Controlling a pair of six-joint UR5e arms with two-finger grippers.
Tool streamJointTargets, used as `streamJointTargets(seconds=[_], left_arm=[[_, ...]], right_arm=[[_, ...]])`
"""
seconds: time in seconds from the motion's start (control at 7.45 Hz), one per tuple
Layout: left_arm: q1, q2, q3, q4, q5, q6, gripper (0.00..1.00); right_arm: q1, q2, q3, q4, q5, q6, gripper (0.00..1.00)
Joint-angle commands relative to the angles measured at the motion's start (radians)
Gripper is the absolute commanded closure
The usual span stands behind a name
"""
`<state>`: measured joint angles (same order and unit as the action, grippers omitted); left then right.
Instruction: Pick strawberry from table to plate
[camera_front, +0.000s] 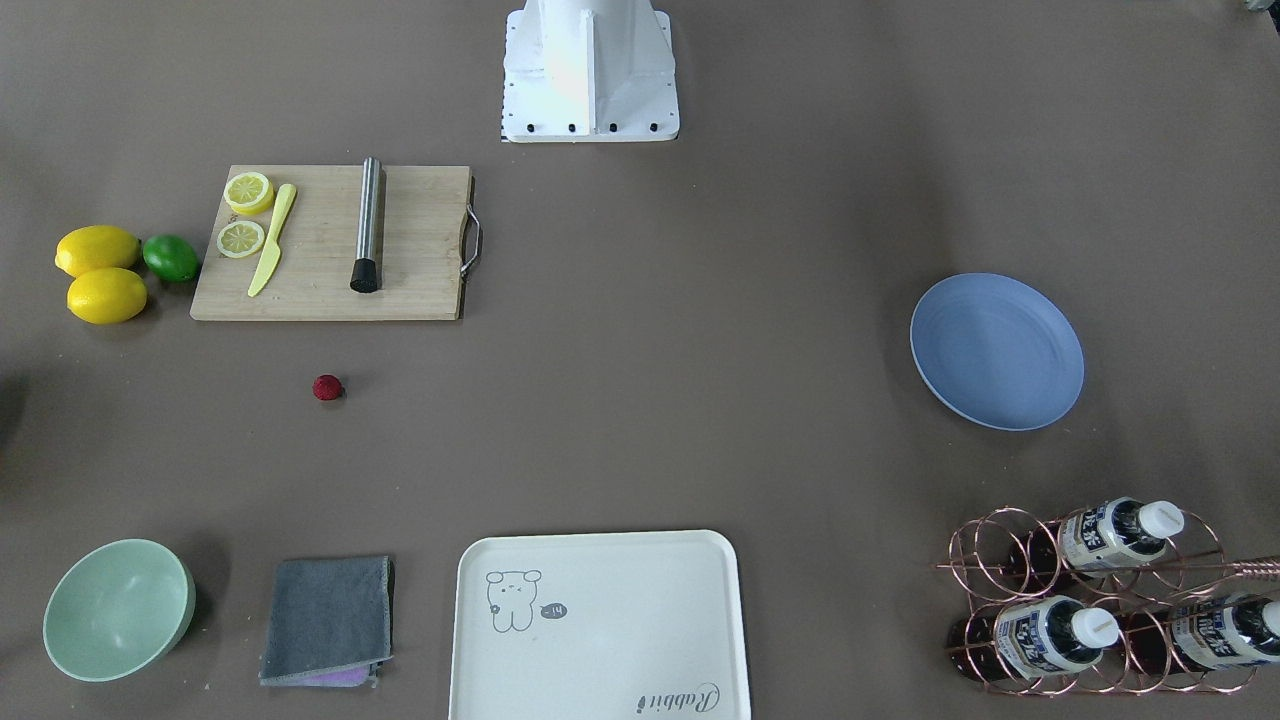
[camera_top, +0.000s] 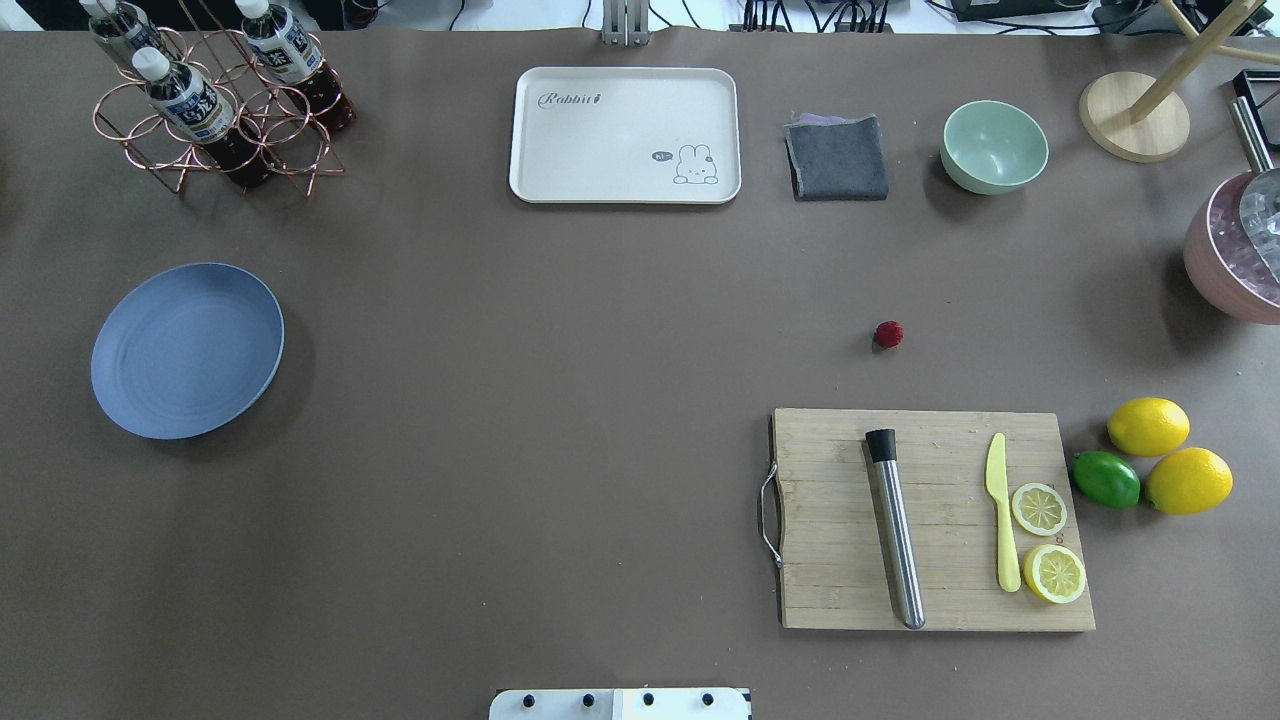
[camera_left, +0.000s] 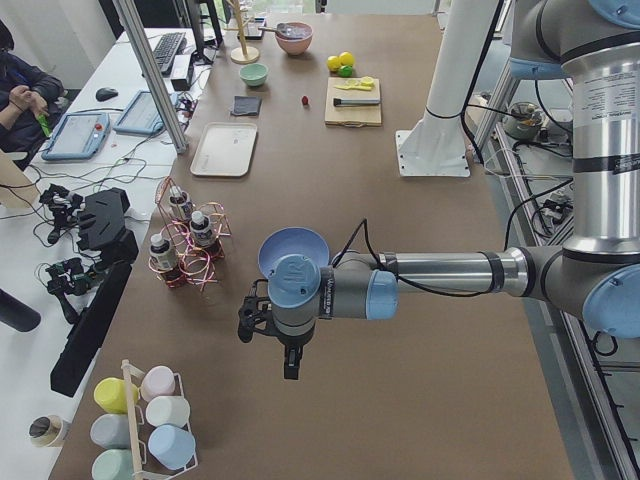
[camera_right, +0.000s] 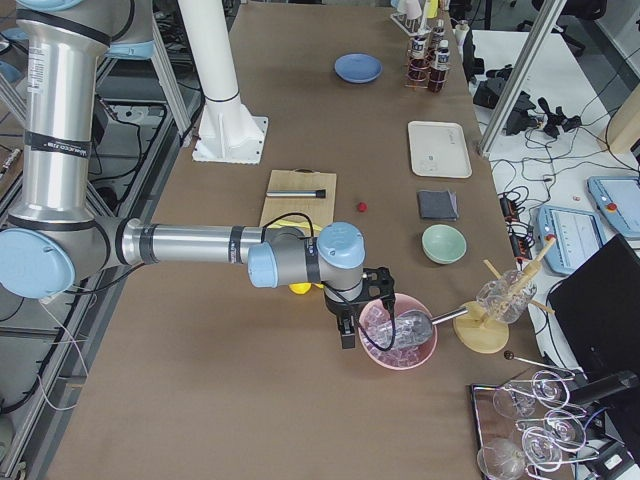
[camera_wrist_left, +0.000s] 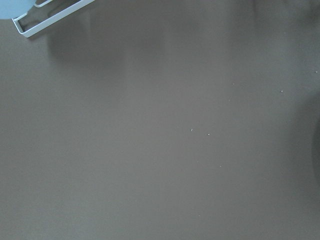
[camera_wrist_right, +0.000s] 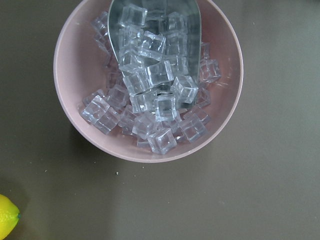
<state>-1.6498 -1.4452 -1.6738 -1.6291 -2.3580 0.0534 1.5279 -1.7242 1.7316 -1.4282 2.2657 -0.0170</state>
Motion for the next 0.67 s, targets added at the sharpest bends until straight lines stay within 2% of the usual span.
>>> streamJointTargets(seconds=[0.0, 0.54], left_arm=[[-0.01, 0.002, -0.004, 0.0, -0.001, 0.002, 0.02], [-0.016, 0.0, -0.006, 0.002, 0.0, -0.001, 0.02]], right_arm=[[0.0, 0.0, 0.002, 0.0, 0.0, 0.0, 0.0], [0.0, 0.003, 0.005, 0.0, 0.002, -0.001, 0.0]])
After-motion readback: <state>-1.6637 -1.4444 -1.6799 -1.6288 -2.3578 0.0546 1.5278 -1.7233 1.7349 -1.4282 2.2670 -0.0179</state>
